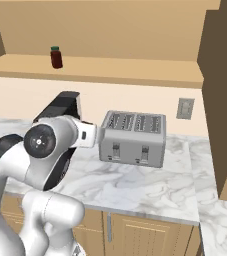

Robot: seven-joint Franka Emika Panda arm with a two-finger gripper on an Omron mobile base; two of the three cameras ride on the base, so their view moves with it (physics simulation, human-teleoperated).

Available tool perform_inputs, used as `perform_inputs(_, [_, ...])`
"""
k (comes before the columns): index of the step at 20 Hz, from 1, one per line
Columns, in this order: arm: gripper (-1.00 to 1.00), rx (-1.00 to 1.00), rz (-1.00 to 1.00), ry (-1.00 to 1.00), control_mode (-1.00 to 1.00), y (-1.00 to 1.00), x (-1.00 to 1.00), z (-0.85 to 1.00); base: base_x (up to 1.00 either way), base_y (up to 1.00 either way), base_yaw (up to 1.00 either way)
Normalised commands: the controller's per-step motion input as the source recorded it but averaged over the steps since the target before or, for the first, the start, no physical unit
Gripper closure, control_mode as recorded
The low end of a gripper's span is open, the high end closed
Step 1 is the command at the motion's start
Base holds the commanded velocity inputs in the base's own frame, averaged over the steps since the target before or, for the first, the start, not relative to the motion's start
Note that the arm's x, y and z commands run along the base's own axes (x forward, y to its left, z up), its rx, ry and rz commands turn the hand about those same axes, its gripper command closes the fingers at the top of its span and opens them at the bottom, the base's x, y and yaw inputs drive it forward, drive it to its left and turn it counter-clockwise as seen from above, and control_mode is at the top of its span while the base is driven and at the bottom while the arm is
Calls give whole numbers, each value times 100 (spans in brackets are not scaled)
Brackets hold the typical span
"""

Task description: Collect the paprika, mayonnaise, and shaker from the cabinet and place them next to the stove.

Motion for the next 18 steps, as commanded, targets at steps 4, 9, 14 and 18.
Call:
perform_inputs(4, [100,-3,9,0,-100,26,-76,-31,0,0,0])
perform_inputs(9, [100,-1,4,0,100,10,-27,-12,-48,18,6])
perform_inputs(14, [100,0,0,0,100,0,0,0,-96,50,13])
perform_inputs(18, [100,0,0,0,100,0,0,0,-92,78,11])
